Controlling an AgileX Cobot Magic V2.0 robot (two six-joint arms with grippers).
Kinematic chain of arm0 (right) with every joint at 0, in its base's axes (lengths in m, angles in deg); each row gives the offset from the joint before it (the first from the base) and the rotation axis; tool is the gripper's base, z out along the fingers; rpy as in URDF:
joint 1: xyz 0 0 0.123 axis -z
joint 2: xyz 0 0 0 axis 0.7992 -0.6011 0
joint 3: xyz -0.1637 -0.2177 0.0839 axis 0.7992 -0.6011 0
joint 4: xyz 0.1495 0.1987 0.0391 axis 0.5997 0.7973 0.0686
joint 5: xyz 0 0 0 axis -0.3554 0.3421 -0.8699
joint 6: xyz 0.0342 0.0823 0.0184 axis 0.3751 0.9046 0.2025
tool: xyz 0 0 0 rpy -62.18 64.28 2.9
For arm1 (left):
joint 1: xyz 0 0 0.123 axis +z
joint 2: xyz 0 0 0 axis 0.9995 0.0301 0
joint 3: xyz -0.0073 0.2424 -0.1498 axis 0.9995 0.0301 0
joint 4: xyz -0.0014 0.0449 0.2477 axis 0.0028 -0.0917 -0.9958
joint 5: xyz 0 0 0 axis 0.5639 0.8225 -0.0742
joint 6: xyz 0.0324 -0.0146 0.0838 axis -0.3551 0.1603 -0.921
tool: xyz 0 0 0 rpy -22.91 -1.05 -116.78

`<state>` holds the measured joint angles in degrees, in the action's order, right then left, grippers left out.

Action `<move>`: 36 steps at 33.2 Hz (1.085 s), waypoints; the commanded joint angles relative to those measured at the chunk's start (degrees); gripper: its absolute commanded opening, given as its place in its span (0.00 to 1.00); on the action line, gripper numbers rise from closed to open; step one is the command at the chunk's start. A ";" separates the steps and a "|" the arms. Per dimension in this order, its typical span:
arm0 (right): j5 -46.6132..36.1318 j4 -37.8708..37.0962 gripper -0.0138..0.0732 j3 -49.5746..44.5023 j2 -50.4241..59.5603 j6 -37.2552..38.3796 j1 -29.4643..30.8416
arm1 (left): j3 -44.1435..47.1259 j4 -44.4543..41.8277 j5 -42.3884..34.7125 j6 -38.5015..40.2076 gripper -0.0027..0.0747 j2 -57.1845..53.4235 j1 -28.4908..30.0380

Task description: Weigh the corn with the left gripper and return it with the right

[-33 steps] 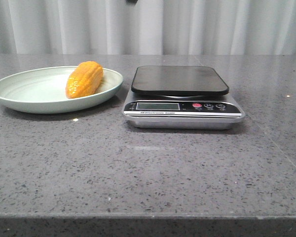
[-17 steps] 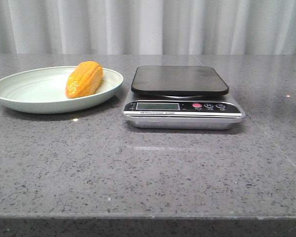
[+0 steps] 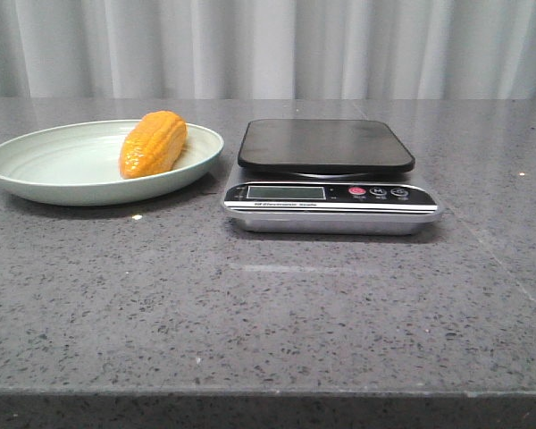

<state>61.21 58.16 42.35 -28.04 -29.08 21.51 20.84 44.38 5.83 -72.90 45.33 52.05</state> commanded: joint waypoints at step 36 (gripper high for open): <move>-20.44 -1.16 0.32 -22.53 22.58 -0.41 0.29 | -1.43 -0.29 -4.17 -0.16 0.21 0.90 -0.42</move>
<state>44.77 58.02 18.33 -5.03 -29.13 21.51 20.84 44.38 5.83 -72.93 45.33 52.05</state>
